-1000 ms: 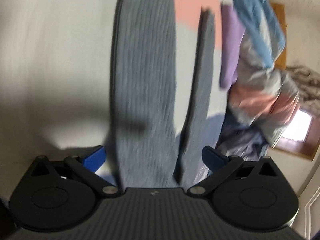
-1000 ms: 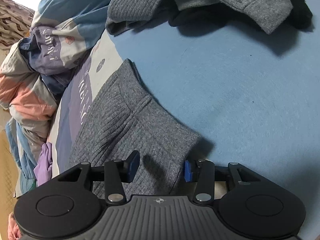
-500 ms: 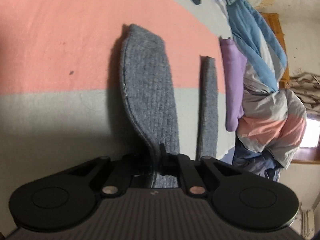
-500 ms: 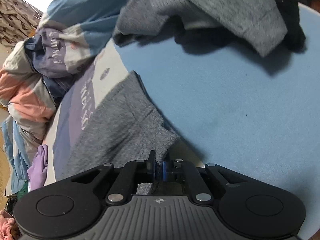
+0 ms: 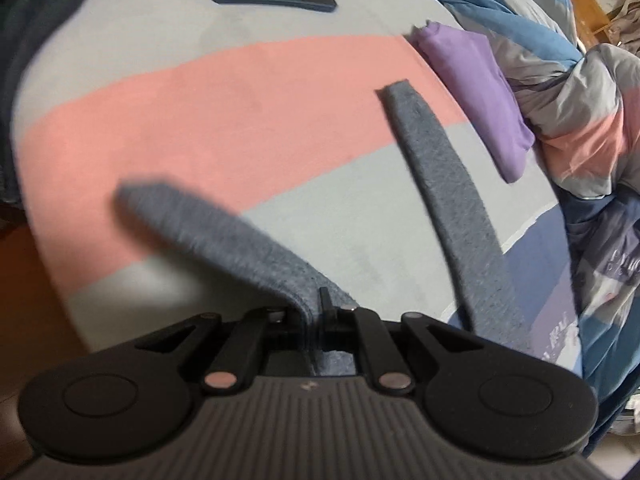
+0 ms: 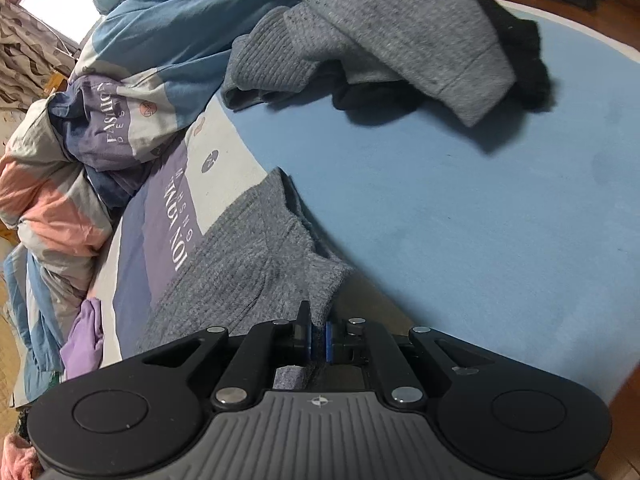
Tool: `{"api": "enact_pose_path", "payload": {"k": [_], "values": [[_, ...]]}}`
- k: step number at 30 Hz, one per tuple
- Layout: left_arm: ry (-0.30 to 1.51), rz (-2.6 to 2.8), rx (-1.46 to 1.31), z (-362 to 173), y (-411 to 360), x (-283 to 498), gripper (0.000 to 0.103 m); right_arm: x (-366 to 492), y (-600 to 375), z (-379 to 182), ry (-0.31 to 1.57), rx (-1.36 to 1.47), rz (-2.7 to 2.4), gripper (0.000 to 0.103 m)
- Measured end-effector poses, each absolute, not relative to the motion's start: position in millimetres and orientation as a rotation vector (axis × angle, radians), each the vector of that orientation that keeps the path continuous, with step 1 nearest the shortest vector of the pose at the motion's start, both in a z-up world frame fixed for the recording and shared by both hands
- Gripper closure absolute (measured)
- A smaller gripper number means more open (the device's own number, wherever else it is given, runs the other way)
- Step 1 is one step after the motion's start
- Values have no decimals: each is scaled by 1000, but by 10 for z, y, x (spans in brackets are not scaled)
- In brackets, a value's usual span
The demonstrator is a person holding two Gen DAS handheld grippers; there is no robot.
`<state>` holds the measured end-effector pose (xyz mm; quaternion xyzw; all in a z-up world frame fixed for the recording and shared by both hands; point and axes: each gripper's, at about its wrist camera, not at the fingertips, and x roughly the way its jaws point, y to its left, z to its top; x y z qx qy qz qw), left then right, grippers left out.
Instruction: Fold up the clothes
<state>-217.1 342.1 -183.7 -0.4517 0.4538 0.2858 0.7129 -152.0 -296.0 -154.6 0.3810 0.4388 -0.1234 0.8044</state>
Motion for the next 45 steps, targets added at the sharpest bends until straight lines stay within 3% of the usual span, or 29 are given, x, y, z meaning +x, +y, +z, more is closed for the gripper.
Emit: {"api": "enact_pose_path", "payload": {"k": [6, 14, 22, 36, 45], "values": [[1011, 652, -1006, -1686, 3562, -2375, 97, -1717, -3041, -1571, 992, 876, -304, 97], [997, 621, -897, -1336, 3580, -1518, 97, -1385, -3134, -1603, 1063, 1163, -439, 97], [1087, 664, -940, -1618, 3827, -476, 97, -572, -3173, -1746, 1109, 1391, -492, 97], [1192, 668, -636, -2001, 3677, 1019, 96, 404, -2928, -1953, 1108, 1202, -543, 97], [1240, 672, -504, -2179, 3538, 1205, 90, 520, -2755, -2024, 1150, 969, -502, 93]]}}
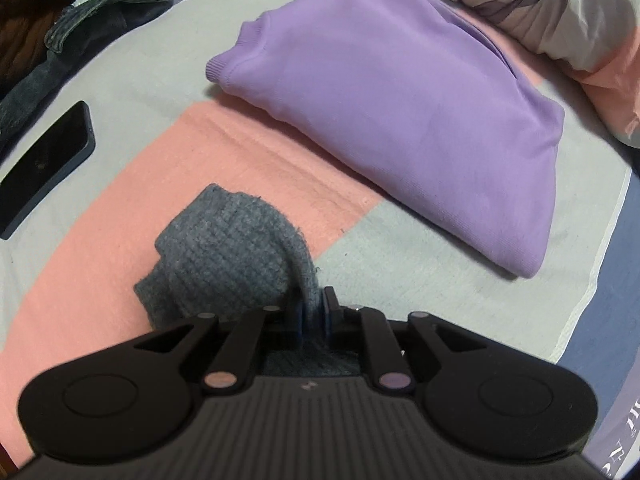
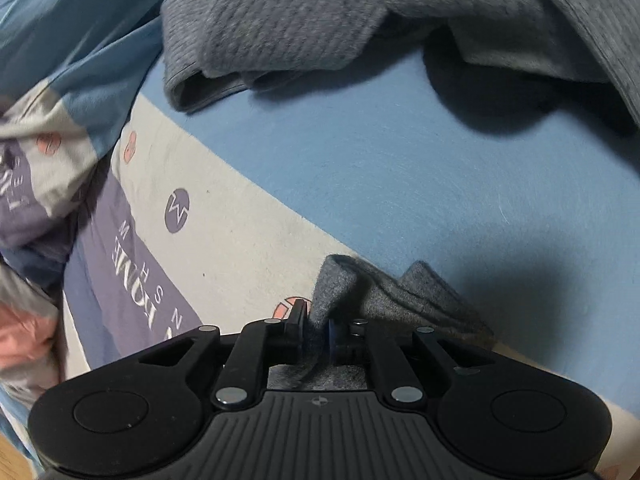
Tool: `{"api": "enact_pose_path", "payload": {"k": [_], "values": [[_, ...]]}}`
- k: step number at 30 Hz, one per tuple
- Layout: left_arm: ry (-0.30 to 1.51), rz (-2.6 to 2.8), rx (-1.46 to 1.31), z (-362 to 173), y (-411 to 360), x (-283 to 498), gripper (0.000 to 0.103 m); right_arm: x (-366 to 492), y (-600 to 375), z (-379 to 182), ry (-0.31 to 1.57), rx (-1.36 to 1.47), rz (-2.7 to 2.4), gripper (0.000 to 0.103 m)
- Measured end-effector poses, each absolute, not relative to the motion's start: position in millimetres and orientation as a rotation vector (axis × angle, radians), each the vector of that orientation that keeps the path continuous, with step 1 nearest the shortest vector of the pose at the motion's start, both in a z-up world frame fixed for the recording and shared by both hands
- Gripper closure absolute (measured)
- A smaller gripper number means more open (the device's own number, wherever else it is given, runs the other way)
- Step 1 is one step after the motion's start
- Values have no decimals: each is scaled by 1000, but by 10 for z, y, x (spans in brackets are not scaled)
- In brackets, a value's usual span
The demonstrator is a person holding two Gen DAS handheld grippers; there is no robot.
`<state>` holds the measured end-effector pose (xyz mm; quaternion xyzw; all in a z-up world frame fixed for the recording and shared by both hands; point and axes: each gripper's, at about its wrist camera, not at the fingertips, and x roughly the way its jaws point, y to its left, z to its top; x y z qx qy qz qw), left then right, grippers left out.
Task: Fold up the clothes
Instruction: 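Fold the sleeve across the sweater body with the left gripper and release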
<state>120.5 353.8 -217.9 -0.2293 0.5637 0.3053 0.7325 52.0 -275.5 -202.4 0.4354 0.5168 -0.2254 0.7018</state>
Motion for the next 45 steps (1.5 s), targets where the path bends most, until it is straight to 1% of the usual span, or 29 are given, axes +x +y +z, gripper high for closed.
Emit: {"api": "enact_pose_path", "payload": {"k": [2, 3, 4, 5, 6, 7, 8, 10, 12, 13, 18, 22, 26, 32, 33, 35, 36, 39, 41, 43, 45], "values": [[1233, 671, -509, -2128, 3568, 1175, 88, 535, -2733, -2002, 1149, 924, -484, 89], [1221, 672, -496, -2097, 3577, 1171, 80, 543, -2717, -1965, 1142, 889, -476, 83], [1206, 679, -462, -2028, 3561, 1138, 68, 537, -2702, -1915, 1130, 844, -472, 71], [1189, 688, -421, -1938, 3556, 1087, 61, 509, -2689, -1848, 1110, 783, -474, 64], [1166, 694, -390, -1853, 3544, 1016, 51, 467, -2682, -1786, 1090, 731, -474, 51], [1130, 721, -403, -1771, 3538, 925, 42, 404, -2681, -1732, 1070, 692, -474, 46], [1113, 695, -401, -1713, 3518, 812, 38, 341, -2680, -1679, 1051, 653, -474, 46], [1080, 643, -397, -1598, 3479, 588, 21, 176, -2661, -1612, 1026, 613, -449, 46], [1058, 580, -398, -1525, 3405, 373, 10, -15, -2622, -1569, 1012, 585, -412, 46], [1060, 532, -410, -1527, 3313, 270, 6, -125, -2566, -1567, 1011, 564, -389, 46], [1099, 338, -489, -1697, 2770, -53, 0, -655, -2195, -1648, 989, 491, -269, 46], [1165, 255, -720, -1976, 2347, -176, 0, -868, -1981, -1767, 955, 509, -212, 45], [1215, 235, -866, -2193, 2080, -257, 0, -812, -2020, -1907, 925, 676, -212, 45], [1188, 136, -852, -2118, 1779, -342, 0, -623, -2305, -2171, 850, 1016, -277, 43], [1187, 121, -852, -2106, 1751, -340, 0, -595, -2363, -2213, 831, 1065, -274, 49], [1170, 85, -862, -2059, 1692, -332, 0, -531, -2455, -2241, 810, 1100, -249, 80], [1155, 64, -873, -2023, 1661, -327, 0, -506, -2479, -2199, 808, 1079, -234, 89], [1133, -1, -821, -1919, 1492, -231, 0, -503, -2437, -1859, 738, 901, -151, 90], [1150, -53, -726, -1884, 1317, -147, 0, -538, -2377, -1632, 695, 784, -113, 90], [1193, -112, -628, -1924, 1113, -69, 0, -515, -2366, -1633, 733, 724, -138, 90], [1291, -71, -496, -2078, 891, -16, 0, -465, -2434, -1824, 822, 739, -206, 90]]}}
